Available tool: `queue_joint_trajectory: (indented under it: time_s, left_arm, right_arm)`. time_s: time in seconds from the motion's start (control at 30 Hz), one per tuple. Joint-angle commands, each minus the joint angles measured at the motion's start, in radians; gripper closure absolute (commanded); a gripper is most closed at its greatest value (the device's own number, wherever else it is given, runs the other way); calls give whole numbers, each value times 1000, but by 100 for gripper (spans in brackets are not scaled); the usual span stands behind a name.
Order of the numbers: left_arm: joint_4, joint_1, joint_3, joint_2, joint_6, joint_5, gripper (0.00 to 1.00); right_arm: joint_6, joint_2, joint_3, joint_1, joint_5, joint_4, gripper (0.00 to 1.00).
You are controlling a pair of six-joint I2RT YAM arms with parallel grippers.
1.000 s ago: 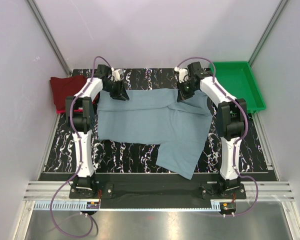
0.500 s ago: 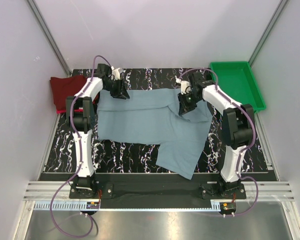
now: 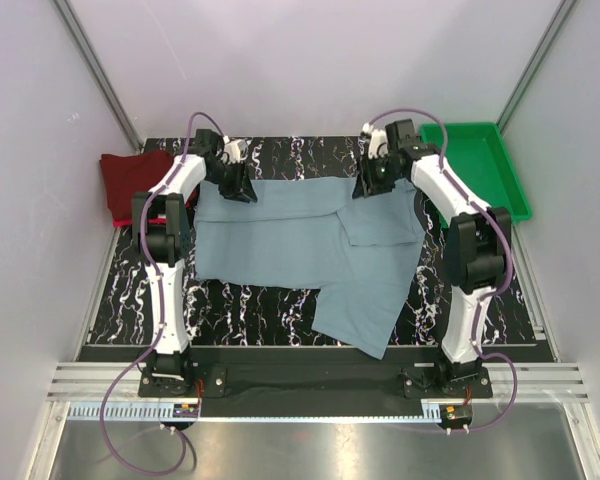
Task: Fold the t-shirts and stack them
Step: Fold the tshirt
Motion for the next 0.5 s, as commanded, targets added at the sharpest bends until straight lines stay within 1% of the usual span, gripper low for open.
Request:
queue_joint_trajectory:
  time_s: [0.0,0.07,0.2,0.4,0.47]
  left_arm:
    - [-26,6,-10,-55,31,-49,62]
    - [-28,8,-22,-63,31,-62,62]
    - [-23,8,-50,-66,31,-93,62]
    - [-17,6,-45,-48,26,-124,61]
    - [-17,4,-23,-35,25,-136,61]
  right_arm:
    - [148,112,96,-54,-11,73,54]
    - [175,158,145,-81,-16,73,54]
    - [170,270,225,-123,-30,48,52]
    - [176,335,228,-167,-36,37,51]
    - [181,356,231,-175,-28,42,51]
